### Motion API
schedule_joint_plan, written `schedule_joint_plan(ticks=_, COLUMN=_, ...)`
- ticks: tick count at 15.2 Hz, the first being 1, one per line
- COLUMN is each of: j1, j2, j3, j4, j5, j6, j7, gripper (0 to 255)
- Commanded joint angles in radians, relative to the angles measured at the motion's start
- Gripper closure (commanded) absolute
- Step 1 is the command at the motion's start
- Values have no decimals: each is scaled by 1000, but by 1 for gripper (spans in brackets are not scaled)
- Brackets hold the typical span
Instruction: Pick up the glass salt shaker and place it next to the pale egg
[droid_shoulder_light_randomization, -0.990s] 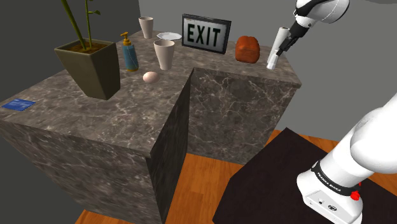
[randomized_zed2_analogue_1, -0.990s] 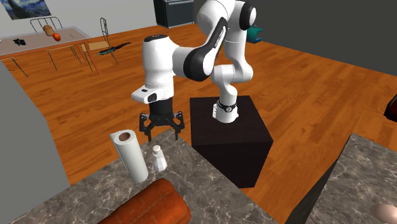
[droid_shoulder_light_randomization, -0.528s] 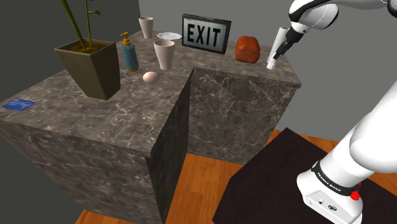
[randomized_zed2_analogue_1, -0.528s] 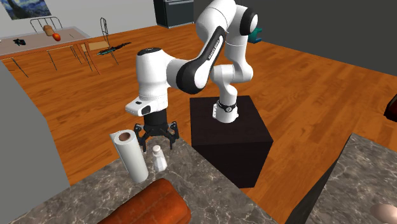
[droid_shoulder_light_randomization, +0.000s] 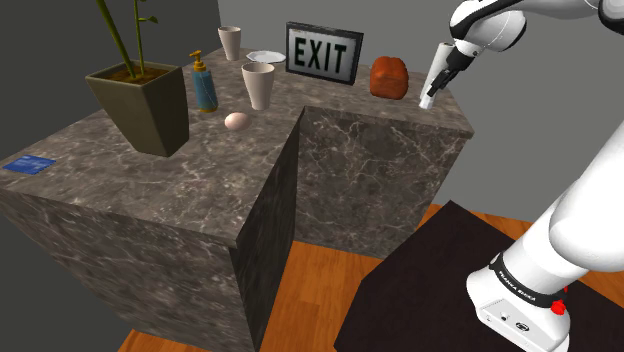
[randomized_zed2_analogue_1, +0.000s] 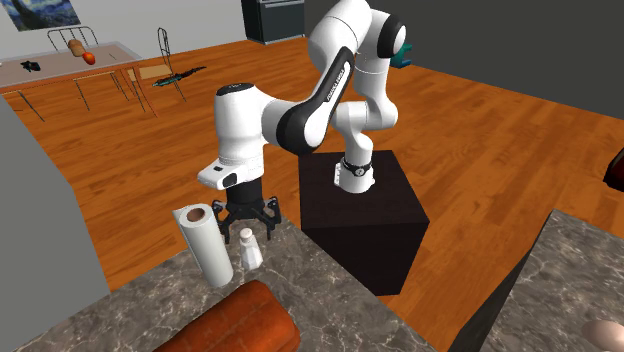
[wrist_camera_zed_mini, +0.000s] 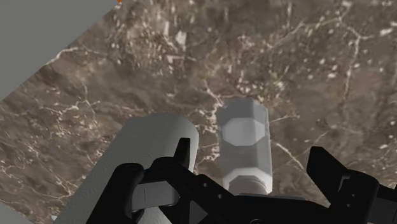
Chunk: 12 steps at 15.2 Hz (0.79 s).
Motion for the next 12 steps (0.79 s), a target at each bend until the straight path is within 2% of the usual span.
schedule_joint_plan(ticks=1, j1=0, j2=0, j3=0, j4=0, j5=0, j6=0, j7=0, gripper=0)
schedule_joint_plan(ticks=2, j1=0, j2=0, j3=0, j4=0, j5=0, j6=0, j7=0, gripper=255)
schedule_joint_plan(ticks=12, j1=1, j2=-6, j3=-1, j4=7, j5=-8, j6=-11, j7=7, gripper=255)
